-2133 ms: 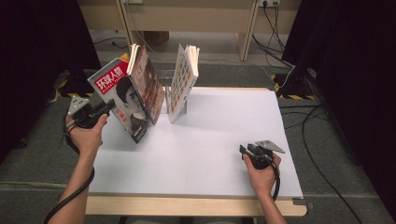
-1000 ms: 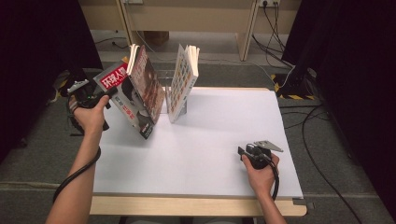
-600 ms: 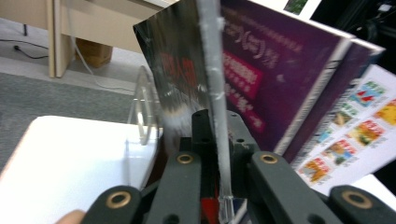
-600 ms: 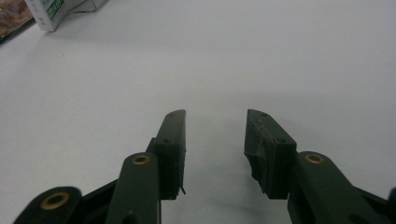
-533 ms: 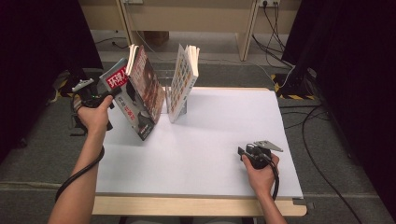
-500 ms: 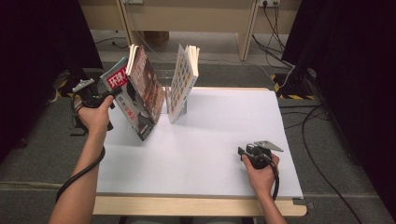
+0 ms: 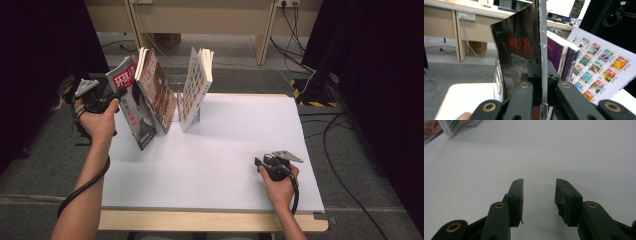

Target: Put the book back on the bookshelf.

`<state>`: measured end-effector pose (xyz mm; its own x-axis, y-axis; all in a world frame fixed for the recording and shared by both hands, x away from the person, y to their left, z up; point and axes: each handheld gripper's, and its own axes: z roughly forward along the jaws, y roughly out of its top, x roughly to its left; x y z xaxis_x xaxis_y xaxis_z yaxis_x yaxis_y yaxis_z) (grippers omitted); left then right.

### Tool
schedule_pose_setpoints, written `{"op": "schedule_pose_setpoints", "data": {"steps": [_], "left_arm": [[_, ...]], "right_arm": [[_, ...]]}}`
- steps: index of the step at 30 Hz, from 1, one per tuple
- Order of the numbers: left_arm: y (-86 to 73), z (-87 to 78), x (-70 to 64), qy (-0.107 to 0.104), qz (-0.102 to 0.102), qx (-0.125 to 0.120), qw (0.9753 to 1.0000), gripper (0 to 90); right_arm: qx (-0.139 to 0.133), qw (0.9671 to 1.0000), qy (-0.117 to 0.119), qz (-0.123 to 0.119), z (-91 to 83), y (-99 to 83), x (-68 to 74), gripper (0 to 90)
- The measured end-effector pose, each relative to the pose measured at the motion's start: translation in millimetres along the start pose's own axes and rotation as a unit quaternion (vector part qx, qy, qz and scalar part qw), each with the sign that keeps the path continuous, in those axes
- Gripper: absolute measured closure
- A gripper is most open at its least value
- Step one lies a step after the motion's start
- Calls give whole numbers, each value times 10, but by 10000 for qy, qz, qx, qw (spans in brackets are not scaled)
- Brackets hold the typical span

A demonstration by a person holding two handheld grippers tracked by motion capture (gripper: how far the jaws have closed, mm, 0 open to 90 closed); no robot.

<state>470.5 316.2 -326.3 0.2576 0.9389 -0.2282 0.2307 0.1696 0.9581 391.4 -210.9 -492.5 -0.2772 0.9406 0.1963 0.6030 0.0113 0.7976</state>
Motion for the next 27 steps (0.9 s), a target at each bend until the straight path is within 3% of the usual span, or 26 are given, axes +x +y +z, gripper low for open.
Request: {"op": "schedule_pose_setpoints", "data": {"steps": [1, 4, 5, 13, 24, 27], "left_arm": [[43, -22, -18, 12, 140, -43, 9999, 868], [95, -43, -38, -1, 262, -109, 9996, 868], [142, -41, -59, -4, 431, -129, 9990, 868], [294, 56, -29, 92, 472, -310, 9984, 868], [190, 292, 32, 364, 559, -407, 9969, 867], [73, 347, 65, 549, 746, -343, 9951, 866]], "right_arm": [[-4, 10000, -5, 10, -2, 1, 0, 591], [-6, 10000, -4, 9, -1, 0, 0, 591], [-15, 10000, 0, -18, 0, 0, 2, 591], [-9, 10000, -2, 15, 1, -1, -1, 591], [-12, 10000, 1, 40, -1, 0, -29, 592], [-41, 10000, -4, 45, -3, 5, -26, 593]]}}
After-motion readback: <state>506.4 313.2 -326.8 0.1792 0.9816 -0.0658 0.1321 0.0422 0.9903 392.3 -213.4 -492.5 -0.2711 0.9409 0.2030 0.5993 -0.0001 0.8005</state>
